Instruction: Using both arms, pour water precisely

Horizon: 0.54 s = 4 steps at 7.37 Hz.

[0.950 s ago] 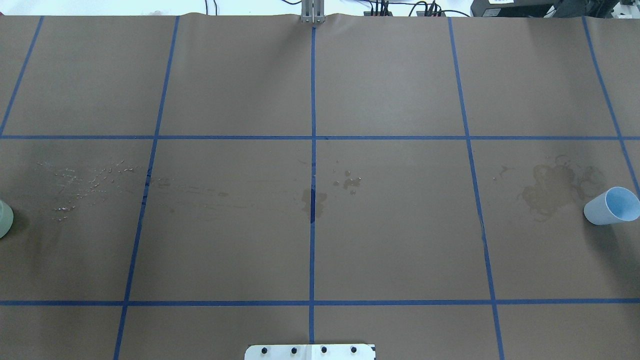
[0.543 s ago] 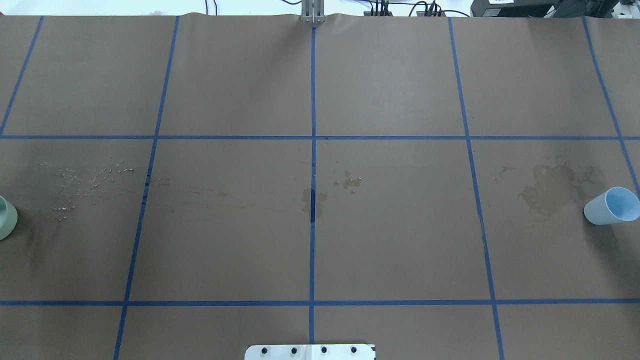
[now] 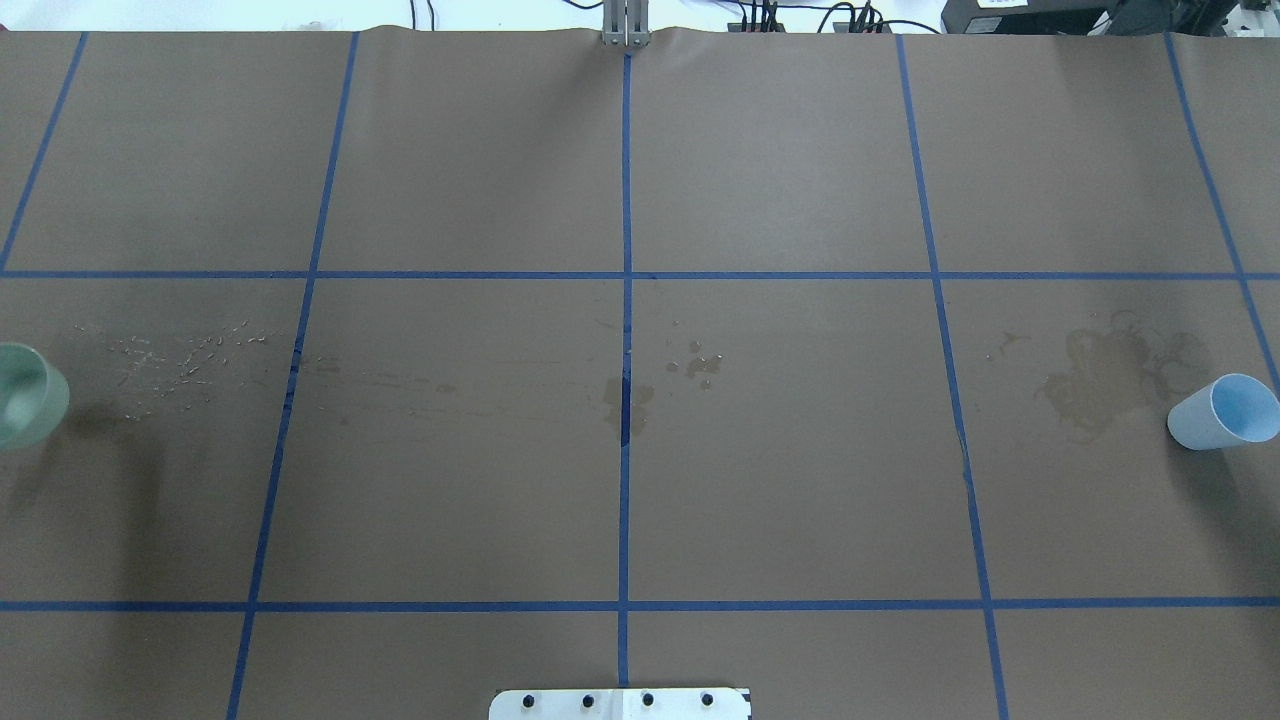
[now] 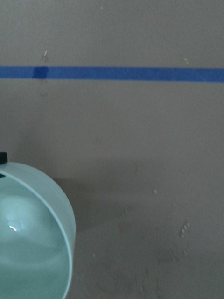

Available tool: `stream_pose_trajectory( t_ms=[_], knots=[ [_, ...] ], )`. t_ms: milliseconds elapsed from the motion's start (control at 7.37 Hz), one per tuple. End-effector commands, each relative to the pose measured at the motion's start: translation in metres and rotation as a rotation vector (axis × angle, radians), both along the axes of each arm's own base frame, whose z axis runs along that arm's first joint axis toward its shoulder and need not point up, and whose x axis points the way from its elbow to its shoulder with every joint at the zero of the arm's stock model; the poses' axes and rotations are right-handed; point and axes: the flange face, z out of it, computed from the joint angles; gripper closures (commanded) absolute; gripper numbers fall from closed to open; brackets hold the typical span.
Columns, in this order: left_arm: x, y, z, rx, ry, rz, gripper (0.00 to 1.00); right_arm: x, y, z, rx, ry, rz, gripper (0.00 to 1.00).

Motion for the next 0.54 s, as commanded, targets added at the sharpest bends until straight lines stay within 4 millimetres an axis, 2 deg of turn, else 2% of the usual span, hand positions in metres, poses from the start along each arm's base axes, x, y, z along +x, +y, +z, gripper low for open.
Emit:
stream_pose_trajectory(
  t_ms=[0, 136, 271, 407],
  knots=[
    [-0.017, -0.082, -0.128, -0.031, 0.023, -0.081, 1.00, 0.000, 0.000, -0.001, 0.002, 0.000, 0.000, 0.01],
    [-0.007, -0.120, -0.214, -0.087, 0.013, -0.106, 1.00, 0.000, 0.000, -0.005, 0.010, 0.001, 0.000, 0.01],
    [0.011, -0.155, -0.300, -0.155, -0.013, -0.150, 1.00, 0.000, -0.001, -0.004, 0.010, 0.003, 0.000, 0.01],
    [0.077, -0.163, -0.367, -0.215, -0.048, -0.152, 1.00, 0.000, -0.005, -0.007, 0.016, 0.004, 0.000, 0.01]
  ],
)
